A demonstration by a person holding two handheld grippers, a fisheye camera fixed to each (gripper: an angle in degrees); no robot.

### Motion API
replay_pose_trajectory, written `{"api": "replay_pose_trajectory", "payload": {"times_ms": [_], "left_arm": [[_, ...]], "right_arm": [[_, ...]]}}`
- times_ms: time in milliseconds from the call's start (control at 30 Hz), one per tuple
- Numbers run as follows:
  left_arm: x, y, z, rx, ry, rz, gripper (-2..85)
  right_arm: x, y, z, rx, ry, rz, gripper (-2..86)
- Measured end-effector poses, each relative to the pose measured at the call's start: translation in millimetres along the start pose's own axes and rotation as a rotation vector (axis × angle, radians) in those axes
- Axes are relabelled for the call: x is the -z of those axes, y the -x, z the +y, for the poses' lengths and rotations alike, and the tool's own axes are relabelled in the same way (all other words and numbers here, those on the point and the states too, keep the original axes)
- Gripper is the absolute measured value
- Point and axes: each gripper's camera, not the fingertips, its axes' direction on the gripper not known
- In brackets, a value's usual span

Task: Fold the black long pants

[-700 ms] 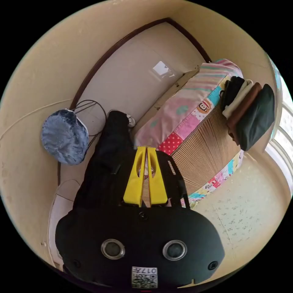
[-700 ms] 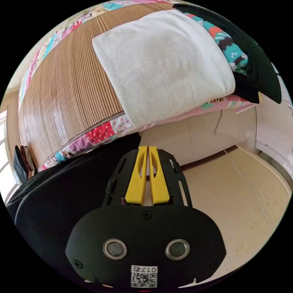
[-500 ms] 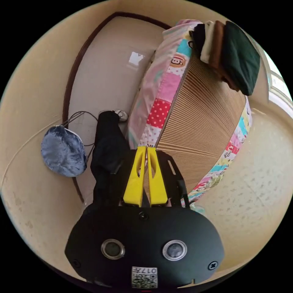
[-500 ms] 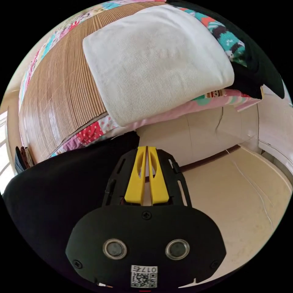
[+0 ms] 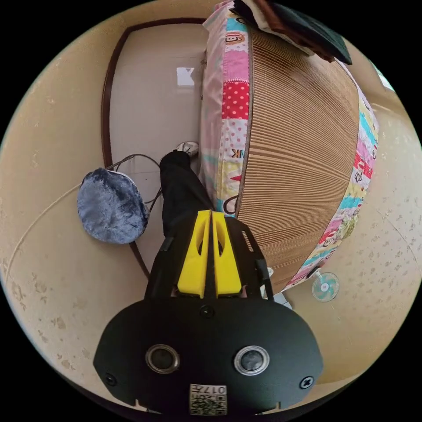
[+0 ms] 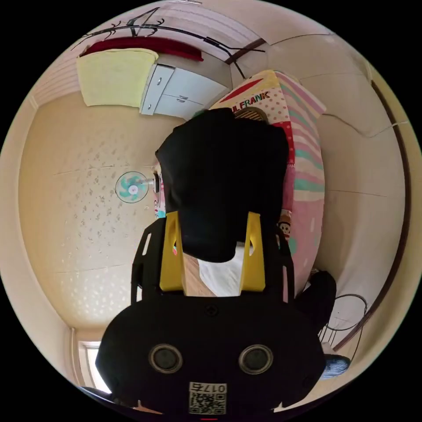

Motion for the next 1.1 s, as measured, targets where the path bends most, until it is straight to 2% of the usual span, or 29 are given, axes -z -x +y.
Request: {"api": "replay_pose_trajectory", "payload": {"times_ms": [67,167,233,300,367,433,467,533,600,633,733,767,833,867,967,1033,1100], "left_arm": [[-3.5,32.0,-2.7,0.101,-0.044,0.094,-0.9],[-17.9,70.1,-5.5,0.218,-0.097,0.263,-1.0],[-29.9,81.0,-8.0,0.255,-0.117,0.309,-1.0],[-49.0,80.8,-14.6,0.253,-0.121,0.300,-1.0],[-66.5,71.5,-21.2,0.220,-0.118,0.274,-1.0],[-88.1,56.6,-27.8,0.172,-0.104,0.255,-1.0],[-104.2,45.8,-31.6,0.141,-0.085,0.251,-1.0],[-129.1,30.5,-36.5,0.112,-0.056,0.259,-1.0],[-159.4,13.2,-44.2,0.087,-0.044,0.294,-1.0],[-167.3,8.8,-47.0,0.077,-0.040,0.304,-1.0],[-206.7,-11.5,-62.4,0.018,-0.009,0.307,-0.9],[-221.7,-17.3,-69.3,-0.007,-0.001,0.291,-0.9],[-243.3,-21.8,-81.1,-0.040,0.003,0.255,-0.9],[-257.3,-22.3,-89.4,-0.059,0.001,0.217,-0.9],[-294.5,-19.7,-107.5,-0.098,-0.001,0.057,-0.9],[-322.4,-23.5,-117.2,-0.126,0.029,-0.145,-0.9],[-364.1,-46.1,-128.2,-0.263,0.074,-0.449,-0.7]], "right_arm": [[-4.3,3.6,-5.2,0.019,-0.026,-0.072,15.0],[2.9,46.4,-0.9,0.120,-0.125,-0.046,7.0],[15.0,112.1,10.3,0.321,-0.210,-0.021,4.4],[11.2,174.4,20.4,0.500,-0.207,-0.036,3.5],[-3.8,242.0,35.9,0.743,-0.114,-0.088,3.0],[-35.0,320.4,80.7,1.104,0.062,-0.170,2.8],[-44.2,335.1,94.2,1.181,0.115,-0.197,2.7],[-91.6,371.6,150.0,1.414,0.386,-0.330,2.8],[-138.8,374.4,189.7,1.470,0.594,-0.412,2.9],[-172.8,367.8,214.2,1.466,0.736,-0.436,2.9],[-243.0,328.8,265.0,1.445,0.999,-0.436,2.1],[-252.7,319.4,268.1,1.413,1.028,-0.454,2.0],[-280.3,284.5,252.2,1.207,1.048,-0.491,2.2],[-282.4,276.6,243.0,1.164,1.029,-0.493,2.4],[-269.5,237.1,171.9,0.942,0.767,-0.380,4.3],[-248.7,198.5,104.9,0.723,0.552,-0.205,7.2],[-230.3,168.6,63.3,0.596,0.406,-0.062,9.4]]}}
